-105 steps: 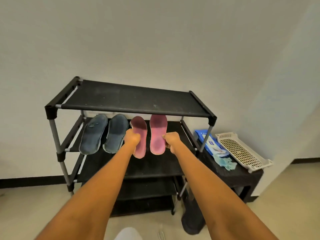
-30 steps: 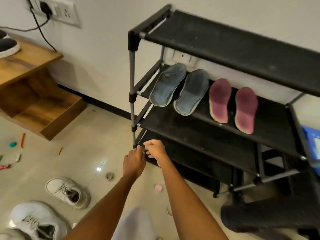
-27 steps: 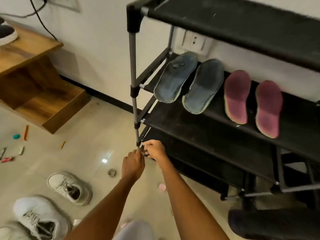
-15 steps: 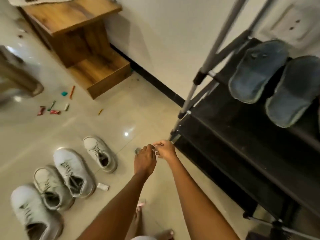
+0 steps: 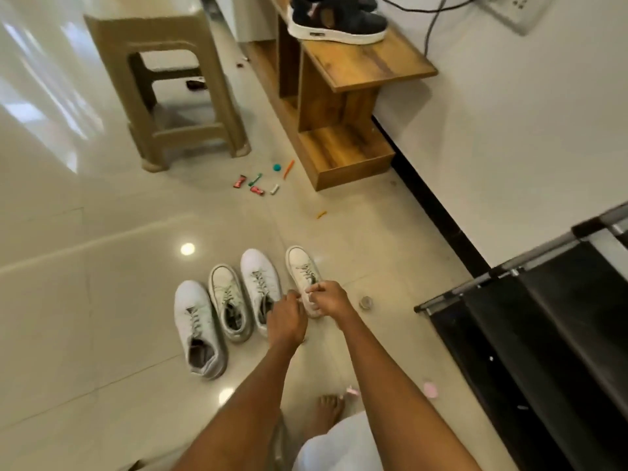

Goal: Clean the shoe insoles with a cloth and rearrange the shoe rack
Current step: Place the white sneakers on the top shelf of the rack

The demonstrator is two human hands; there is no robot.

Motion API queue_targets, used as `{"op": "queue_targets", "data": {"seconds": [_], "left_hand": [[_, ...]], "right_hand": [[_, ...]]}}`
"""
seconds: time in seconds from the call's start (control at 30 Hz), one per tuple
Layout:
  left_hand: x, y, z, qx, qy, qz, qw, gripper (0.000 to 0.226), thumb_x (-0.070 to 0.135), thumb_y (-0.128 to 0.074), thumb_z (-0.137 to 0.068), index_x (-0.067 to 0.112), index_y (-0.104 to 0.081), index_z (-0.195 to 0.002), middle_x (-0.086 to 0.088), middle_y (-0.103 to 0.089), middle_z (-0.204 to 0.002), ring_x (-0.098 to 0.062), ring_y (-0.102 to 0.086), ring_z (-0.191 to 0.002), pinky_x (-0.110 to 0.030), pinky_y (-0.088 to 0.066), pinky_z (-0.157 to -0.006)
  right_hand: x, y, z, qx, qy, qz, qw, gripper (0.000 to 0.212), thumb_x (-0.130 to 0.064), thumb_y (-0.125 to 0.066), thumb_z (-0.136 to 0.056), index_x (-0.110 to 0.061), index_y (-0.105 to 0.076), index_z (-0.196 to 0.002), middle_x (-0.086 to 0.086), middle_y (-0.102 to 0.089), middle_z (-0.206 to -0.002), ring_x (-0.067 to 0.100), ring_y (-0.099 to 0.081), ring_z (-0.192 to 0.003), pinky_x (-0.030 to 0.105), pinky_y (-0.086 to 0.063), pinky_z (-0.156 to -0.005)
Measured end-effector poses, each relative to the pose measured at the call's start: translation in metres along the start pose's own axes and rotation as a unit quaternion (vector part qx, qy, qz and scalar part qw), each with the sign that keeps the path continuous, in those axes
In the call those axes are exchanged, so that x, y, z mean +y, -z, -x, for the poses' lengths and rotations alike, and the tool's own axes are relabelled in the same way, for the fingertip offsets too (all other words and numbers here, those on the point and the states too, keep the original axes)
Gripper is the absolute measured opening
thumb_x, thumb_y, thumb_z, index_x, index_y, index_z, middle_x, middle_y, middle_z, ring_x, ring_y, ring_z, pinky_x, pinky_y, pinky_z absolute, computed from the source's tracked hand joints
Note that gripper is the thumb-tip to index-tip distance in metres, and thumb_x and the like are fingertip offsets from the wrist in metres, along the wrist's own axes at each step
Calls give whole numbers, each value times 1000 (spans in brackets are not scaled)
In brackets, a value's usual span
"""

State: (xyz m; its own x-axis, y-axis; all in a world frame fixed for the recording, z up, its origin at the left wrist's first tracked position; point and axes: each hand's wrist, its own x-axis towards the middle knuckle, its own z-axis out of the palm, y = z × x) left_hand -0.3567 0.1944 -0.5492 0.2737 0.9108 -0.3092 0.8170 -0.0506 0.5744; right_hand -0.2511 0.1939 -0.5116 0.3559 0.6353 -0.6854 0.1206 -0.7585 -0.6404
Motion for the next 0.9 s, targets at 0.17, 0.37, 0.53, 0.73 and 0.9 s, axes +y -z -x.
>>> {"op": "queue_targets", "data": {"seconds": [0.17,0.37,0.53,0.73,0.9], "left_hand": [[-56,22,-10,22,60,2,998,28,27,-35,-98,11,-51,-114,-12,-60,-116,-33,-55,-105,-42,-42,-82],[-119,-6,-25,1,180,-32,983,32,20,-45,-93,6,-45,-122,-18,-52,-123,-36,-51,-112,-44,-42,-87],[-149,-45,-34,-24,293,-15,956,41,10,-55,-86,8,-41,-124,-19,-39,-127,-37,-45,-115,-42,-42,-91],[-170,-76,-61,-29,318,-28,947,48,10,-52,-89,16,-38,-135,-19,-33,-134,-38,-42,-118,-44,-44,-91],[-185,-98,-80,-2,393,34,919,36,23,-54,-93,5,-53,-125,-20,-35,-134,-40,-47,-115,-44,-42,-94]], "right_hand": [[-6,-64,-14,-34,3,70,997,19,-7,-47,-87,-14,-63,-79,4,-59,-76,16,-53,-67,30,-46,-63],[27,-112,-63,18,-8,153,988,25,-7,-50,-86,-9,-66,-106,10,-65,-113,28,-59,-105,28,-45,-80],[68,-94,-108,93,-31,246,964,33,-8,-48,-88,-11,-61,-118,13,-50,-127,30,-45,-121,35,-43,-93],[103,-58,-152,142,29,400,905,44,-7,-59,-85,-13,-48,-127,11,-38,-132,29,-36,-122,36,-42,-90],[121,-57,-183,80,0,453,888,44,-7,-56,-88,-14,-45,-130,12,-26,-145,30,-34,-126,37,-43,-90]]}}
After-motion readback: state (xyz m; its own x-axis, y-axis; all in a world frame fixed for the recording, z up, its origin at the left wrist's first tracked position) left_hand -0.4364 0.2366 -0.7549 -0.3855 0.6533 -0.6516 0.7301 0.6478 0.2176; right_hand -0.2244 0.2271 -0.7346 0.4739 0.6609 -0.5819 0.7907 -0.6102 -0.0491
